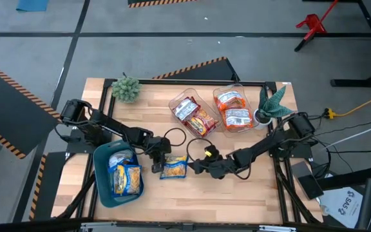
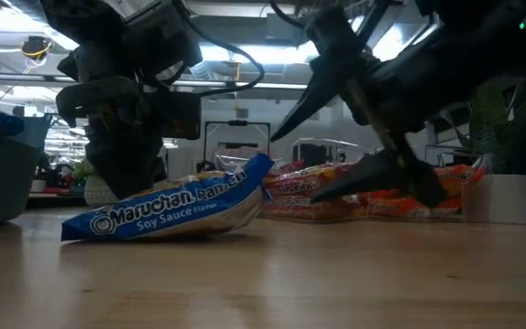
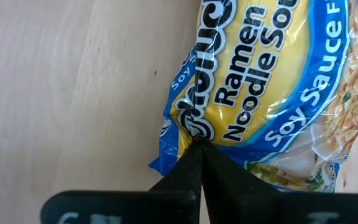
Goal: Sort Maruchan noodles
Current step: Put the blue noodle pack into the blue bin
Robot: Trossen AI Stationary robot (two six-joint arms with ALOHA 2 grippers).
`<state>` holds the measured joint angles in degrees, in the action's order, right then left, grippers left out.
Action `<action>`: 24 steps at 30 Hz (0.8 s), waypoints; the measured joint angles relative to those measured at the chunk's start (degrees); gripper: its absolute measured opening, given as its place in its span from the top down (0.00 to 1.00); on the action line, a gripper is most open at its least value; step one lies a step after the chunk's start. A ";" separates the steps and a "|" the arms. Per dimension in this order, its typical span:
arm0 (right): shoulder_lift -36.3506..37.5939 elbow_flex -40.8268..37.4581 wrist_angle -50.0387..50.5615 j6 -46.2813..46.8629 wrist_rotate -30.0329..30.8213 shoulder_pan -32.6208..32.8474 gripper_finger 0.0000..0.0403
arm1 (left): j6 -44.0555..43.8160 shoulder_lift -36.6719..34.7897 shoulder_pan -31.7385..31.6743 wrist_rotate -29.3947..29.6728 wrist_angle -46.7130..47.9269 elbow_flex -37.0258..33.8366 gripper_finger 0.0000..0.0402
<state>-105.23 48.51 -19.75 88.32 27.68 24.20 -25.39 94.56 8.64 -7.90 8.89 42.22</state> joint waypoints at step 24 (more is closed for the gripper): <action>-12.04 14.60 2.77 -4.44 -9.67 -4.37 0.27 | -2.37 5.68 -0.03 -3.60 -7.70 0.22 1.00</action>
<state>-117.27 63.11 -16.99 83.88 18.01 19.84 -27.76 100.25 8.62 -11.50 1.19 42.44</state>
